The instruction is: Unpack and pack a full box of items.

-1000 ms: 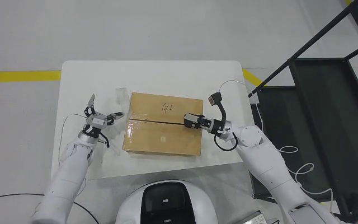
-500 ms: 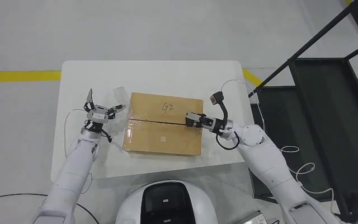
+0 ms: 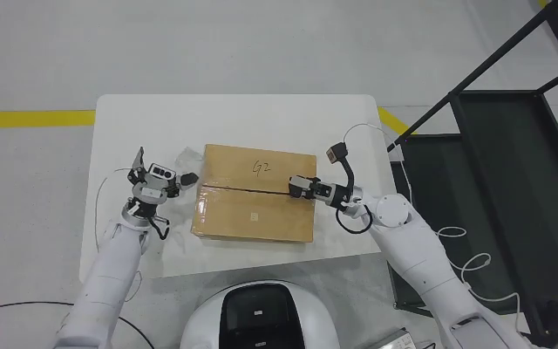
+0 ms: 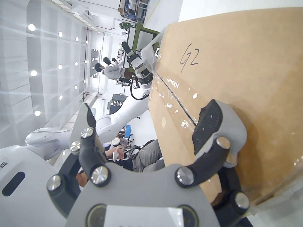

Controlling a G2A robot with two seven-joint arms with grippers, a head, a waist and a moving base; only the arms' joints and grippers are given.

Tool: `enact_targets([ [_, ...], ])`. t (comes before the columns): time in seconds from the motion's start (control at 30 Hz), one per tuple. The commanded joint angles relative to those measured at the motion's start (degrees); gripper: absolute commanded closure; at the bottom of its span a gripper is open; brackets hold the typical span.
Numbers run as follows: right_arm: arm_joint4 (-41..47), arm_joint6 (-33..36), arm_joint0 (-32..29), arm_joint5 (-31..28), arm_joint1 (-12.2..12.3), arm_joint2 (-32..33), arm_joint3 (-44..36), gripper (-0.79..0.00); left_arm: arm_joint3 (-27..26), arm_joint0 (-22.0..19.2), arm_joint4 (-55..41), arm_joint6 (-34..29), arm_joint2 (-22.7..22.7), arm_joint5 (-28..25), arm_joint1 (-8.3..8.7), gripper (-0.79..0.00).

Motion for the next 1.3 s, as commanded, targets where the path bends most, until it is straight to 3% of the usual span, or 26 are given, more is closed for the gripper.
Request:
enact_targets([
  [0.0, -0.1, 0.0, 0.0, 0.1, 0.0, 0.0, -0.1, -0.785, -1.0, 0.4, 1.4, 0.0, 0.3, 0.6, 0.03, -0.785],
  [0.53, -0.6, -0.3, -0.5, 0.3, 0.2, 0.5, -0.9, -0.785, -8.8, 2.6, 14.6, -1.8, 0.4, -4.1, 1.02, -0.785],
  [0.83, -0.7, -0.3, -0.4, 0.4, 0.2, 0.5, -1.0, -0.785, -15.7, 6.4, 8.1, -4.2, -4.2, -6.4, 1.37, -0.785],
  [1.03, -0.8, -0.1, -0.4, 0.5, 0.2, 0.5, -1.2, -0.785, -18.0, 9.0, 4.0, -1.6, -9.3, -8.6, 1.85, -0.785],
  [1.17, -1.2, -0.3, -0.4, 0.6, 0.2, 0.4, -1.4, -0.785, -17.8, 10.4, 5.1, 1.6, -12.0, -9.7, 2.32, -0.785],
  [1.27, -1.4, -0.3, -0.3, 0.8, 0.2, 0.3, -1.5, -0.785, -16.6, 10.9, 11.2, 3.2, -12.7, -11.1, 2.89, -0.785],
])
